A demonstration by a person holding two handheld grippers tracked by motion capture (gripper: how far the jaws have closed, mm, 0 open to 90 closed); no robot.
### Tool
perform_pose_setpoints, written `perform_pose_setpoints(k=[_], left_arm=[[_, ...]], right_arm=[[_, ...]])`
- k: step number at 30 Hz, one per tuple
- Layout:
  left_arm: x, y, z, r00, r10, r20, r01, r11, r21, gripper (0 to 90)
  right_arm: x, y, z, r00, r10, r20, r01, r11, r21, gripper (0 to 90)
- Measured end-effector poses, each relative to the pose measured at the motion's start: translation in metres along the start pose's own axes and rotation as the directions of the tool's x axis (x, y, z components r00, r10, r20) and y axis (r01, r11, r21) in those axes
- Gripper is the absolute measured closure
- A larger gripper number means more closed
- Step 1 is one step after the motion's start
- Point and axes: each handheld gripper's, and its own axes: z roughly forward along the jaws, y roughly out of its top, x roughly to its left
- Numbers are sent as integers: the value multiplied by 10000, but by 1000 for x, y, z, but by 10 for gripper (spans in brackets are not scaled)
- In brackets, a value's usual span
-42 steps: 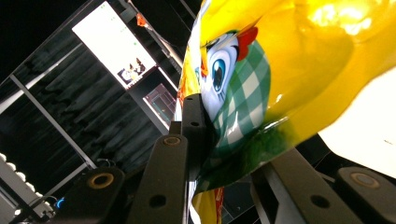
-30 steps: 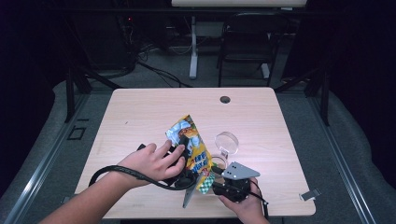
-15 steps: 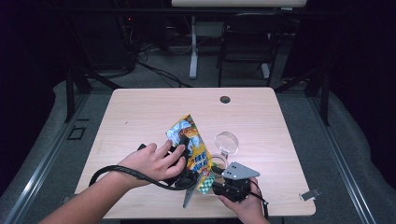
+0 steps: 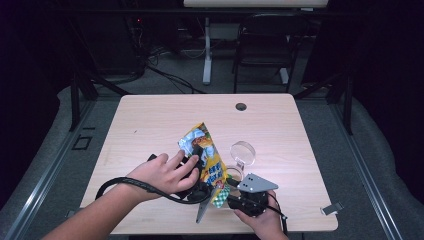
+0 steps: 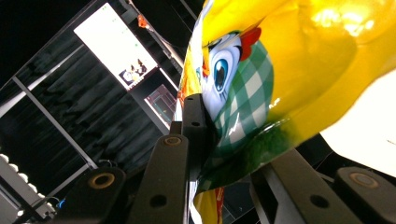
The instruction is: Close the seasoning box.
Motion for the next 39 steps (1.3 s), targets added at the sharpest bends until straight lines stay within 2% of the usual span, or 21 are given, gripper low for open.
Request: perform_pose_setpoints(k=[19,39], left_arm=[[0,2,-1,10000,93,-7,-93,10000,-10,809],[-1,2,-1,9999,108,16,-108,9999,-25,824]], right_arm=[[-1,-1,1,9999,-106,135,103,9997,210,582],[-1,-3,5,10000,-60,75,57,9994,355,582]])
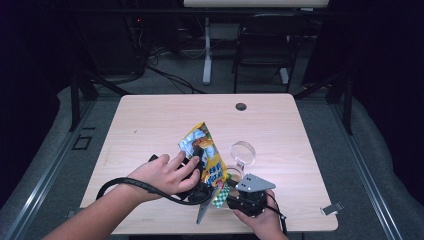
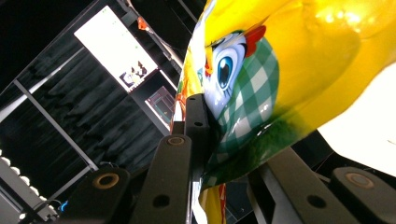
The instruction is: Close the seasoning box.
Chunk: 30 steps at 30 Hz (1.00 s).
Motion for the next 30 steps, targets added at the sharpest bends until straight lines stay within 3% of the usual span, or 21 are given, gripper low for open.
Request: perform_pose_setpoints(k=[30], left_arm=[[2,-3,-2,9998,18,206,-18,10000,-1,860]], right_arm=[[1,1,0,10000,-41,52,42,9999,-111,592]])
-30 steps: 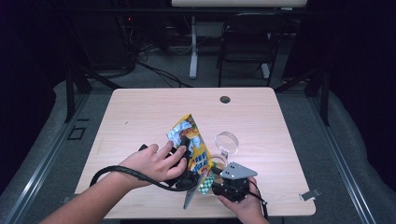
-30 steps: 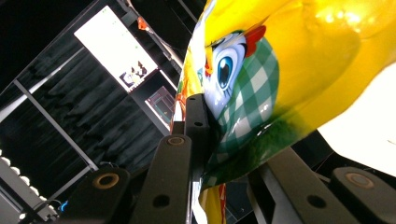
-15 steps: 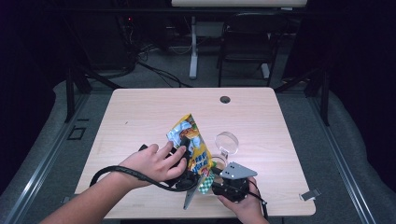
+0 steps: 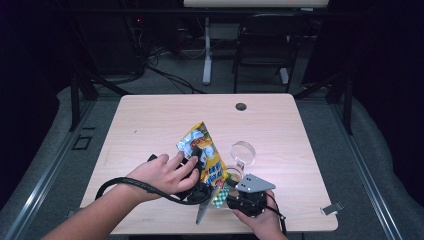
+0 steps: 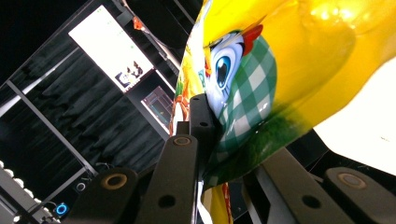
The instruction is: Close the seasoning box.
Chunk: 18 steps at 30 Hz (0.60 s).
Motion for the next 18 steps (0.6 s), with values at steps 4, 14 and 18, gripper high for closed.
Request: perform_pose_setpoints(k=[4,14,18], left_arm=[[2,-2,-1,10000,-44,-6,44,10000,-28,860],[6,-5,-4,10000,-74,-62,74,10000,10,860],[6,-5,-4,9999,-107,-71,107,9999,-4,860]], right_arm=[[0,1,-1,10000,29,-27,-29,10000,-87,591],[2,3,-4,10000,-54,20,54,9997,-242,591],[1,4,-5,10000,-35,-3,35,9995,-309,591]])
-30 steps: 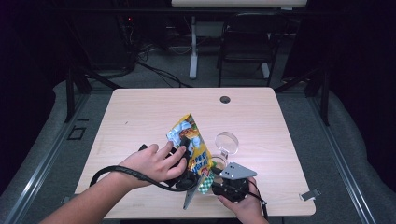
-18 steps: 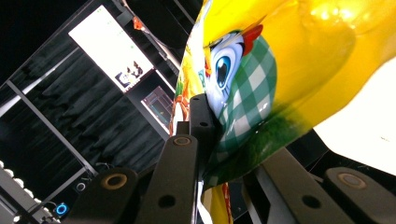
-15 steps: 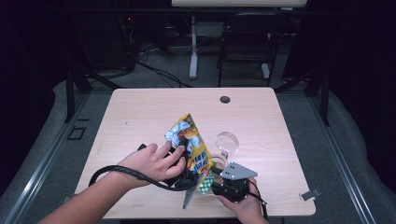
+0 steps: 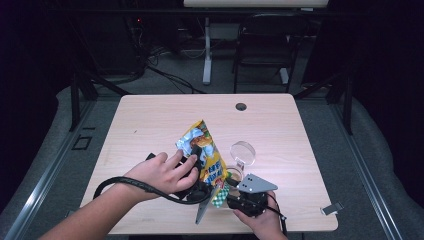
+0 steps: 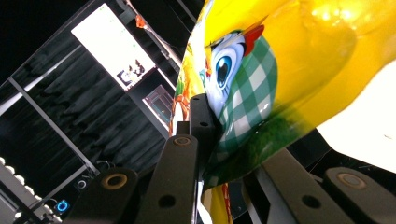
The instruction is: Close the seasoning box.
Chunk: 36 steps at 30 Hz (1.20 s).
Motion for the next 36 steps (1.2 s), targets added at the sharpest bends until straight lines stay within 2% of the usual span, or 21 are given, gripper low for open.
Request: perform_pose_setpoints(k=[9,14,16,17,23,25,29,30,31,34,36], left_arm=[[1,0,-1,10000,29,0,-29,10000,50,860],[-1,-2,0,9998,-208,35,208,9998,-35,860],[-3,-2,1,9993,-370,57,371,9993,-82,860],[-5,-2,2,9983,-580,61,581,9981,-215,861],[-13,-3,4,9965,-779,305,786,9967,-215,863],[-15,-4,4,9940,-965,515,975,9951,-171,863],[-18,-5,5,9894,-1283,681,1292,9916,-80,864],[-19,-5,5,9866,-1461,731,1471,9891,-81,864],[-19,-5,5,9866,-1403,838,1408,9900,4,864],[-25,-6,6,9771,-1847,1060,1860,9825,-29,864],[-26,-6,6,9781,-1839,976,1855,9826,-70,864]], right_arm=[[0,1,0,10000,39,7,-38,10000,-41,591],[0,1,-1,10000,5,-1,-5,10000,-4,590],[0,1,-1,10000,50,8,-50,10000,-16,590],[0,1,-1,10000,59,16,-59,10000,28,590],[2,1,1,10000,-13,-27,13,10000,-13,598],[2,1,2,10000,-5,-45,5,10000,-7,599],[1,1,1,10000,0,-38,0,10000,-51,598],[1,1,1,10000,30,-51,-30,9999,-99,599],[1,1,1,10000,30,-44,-31,10000,-83,599],[1,1,1,10000,13,-69,-13,10000,-62,599],[1,1,2,10000,-9,-73,8,10000,-53,599]])
